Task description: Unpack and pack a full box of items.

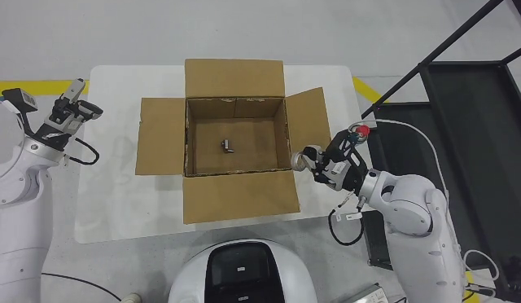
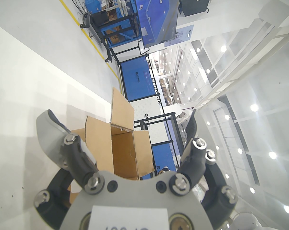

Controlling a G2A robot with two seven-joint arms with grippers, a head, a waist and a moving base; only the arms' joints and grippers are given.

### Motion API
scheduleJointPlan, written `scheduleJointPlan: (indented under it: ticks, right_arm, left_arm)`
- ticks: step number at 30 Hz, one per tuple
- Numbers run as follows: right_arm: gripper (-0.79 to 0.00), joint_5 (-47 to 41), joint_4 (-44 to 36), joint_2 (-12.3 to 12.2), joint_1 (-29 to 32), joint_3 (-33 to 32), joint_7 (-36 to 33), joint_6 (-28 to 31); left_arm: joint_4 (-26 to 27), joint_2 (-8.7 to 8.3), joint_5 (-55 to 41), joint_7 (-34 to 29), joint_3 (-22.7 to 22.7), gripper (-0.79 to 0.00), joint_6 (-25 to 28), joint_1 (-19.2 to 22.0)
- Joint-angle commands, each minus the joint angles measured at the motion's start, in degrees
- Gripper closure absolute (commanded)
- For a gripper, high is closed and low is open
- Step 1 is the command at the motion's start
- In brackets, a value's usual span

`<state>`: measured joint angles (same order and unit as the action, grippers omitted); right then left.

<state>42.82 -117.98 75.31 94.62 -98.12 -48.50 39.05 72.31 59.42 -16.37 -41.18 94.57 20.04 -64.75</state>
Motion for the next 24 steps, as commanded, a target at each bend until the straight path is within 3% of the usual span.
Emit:
scheduleJointPlan:
  ticks: [1, 8, 12, 16, 24]
  right_arm:
    - [0.0, -1.05, -0.72, -0.26, 1.31, -1.62, 0.41, 0.76]
    - [0.0, -8.59, -0.08, -1.96, 11.22, -17.32, 0.76, 7.14]
    - [0.0, -7.96, 3.44, -2.54, 13.81, -21.03, 1.12, 7.71]
    - [0.0, -0.44, 7.27, -2.82, 12.95, -18.69, 2.2, 6.45]
    - [0.0, 16.96, 18.91, -2.9, 5.61, -9.32, 9.87, -1.06]
  left_arm:
    - [0.0, 0.0, 0.0, 0.0, 0.0, -0.785, 0.0, 0.0]
    - [0.0, 0.0, 0.0, 0.0, 0.0, -0.785, 0.0, 0.0]
    - [0.0, 0.0, 0.0, 0.0, 0.0, -0.785, 0.0, 0.0]
    - [0.0, 0.0, 0.0, 0.0, 0.0, -0.785, 0.0, 0.0]
    - [0.0, 0.0, 0.0, 0.0, 0.0, -0.785, 0.0, 0.0]
